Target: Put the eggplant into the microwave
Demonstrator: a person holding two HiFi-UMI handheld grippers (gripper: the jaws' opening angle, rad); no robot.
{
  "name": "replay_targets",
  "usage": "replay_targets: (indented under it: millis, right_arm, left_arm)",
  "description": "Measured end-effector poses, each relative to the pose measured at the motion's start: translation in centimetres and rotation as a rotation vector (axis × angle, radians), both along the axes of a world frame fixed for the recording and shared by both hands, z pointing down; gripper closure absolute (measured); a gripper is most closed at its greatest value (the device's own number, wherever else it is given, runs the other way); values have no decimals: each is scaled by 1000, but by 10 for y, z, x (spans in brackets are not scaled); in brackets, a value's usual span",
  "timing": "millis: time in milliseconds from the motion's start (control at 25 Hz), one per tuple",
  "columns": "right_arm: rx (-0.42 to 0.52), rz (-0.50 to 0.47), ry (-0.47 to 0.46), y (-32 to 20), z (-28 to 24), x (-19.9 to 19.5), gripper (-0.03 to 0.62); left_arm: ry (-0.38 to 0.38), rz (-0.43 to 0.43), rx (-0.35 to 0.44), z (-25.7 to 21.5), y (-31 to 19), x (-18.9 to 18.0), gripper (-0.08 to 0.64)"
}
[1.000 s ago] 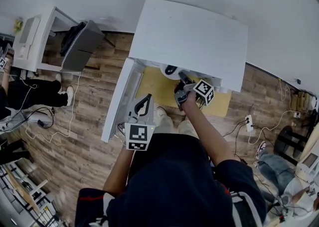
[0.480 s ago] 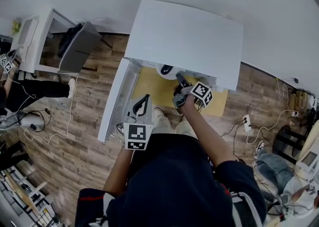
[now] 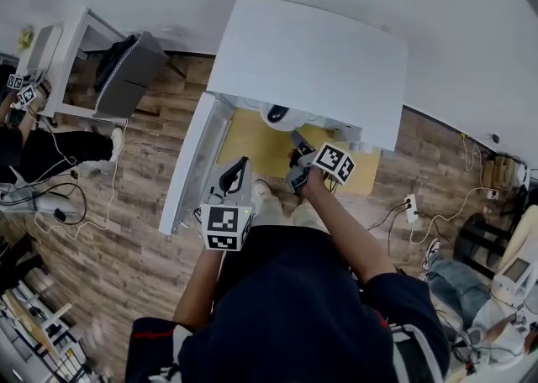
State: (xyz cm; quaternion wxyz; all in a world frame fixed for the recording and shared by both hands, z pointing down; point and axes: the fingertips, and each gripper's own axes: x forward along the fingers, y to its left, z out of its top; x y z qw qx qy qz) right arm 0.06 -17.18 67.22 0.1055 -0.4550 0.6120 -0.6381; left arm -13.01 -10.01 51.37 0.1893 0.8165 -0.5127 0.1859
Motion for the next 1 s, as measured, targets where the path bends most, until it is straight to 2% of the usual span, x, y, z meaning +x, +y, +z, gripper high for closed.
replay_targets:
  millis: [200, 440, 640, 760, 1000]
  right_arm:
    - [33, -107, 87, 4, -1, -11, 574]
    - [83, -240, 247, 6, -1, -21, 580]
    - [131, -358, 367, 7, 0, -35, 580]
    - [140, -391, 390, 5, 1, -41, 580]
    - [130, -395, 390, -4, 5, -47, 580]
  left_arm:
    - [-2, -17, -2, 1, 2, -6, 545]
    - [-22, -12, 0, 4, 4, -6, 545]
    - [-66, -1, 2, 8, 5, -7, 545]
    - [-66, -7, -3, 10, 6, -7, 545]
    - [-75, -23, -10, 12, 7, -15, 545]
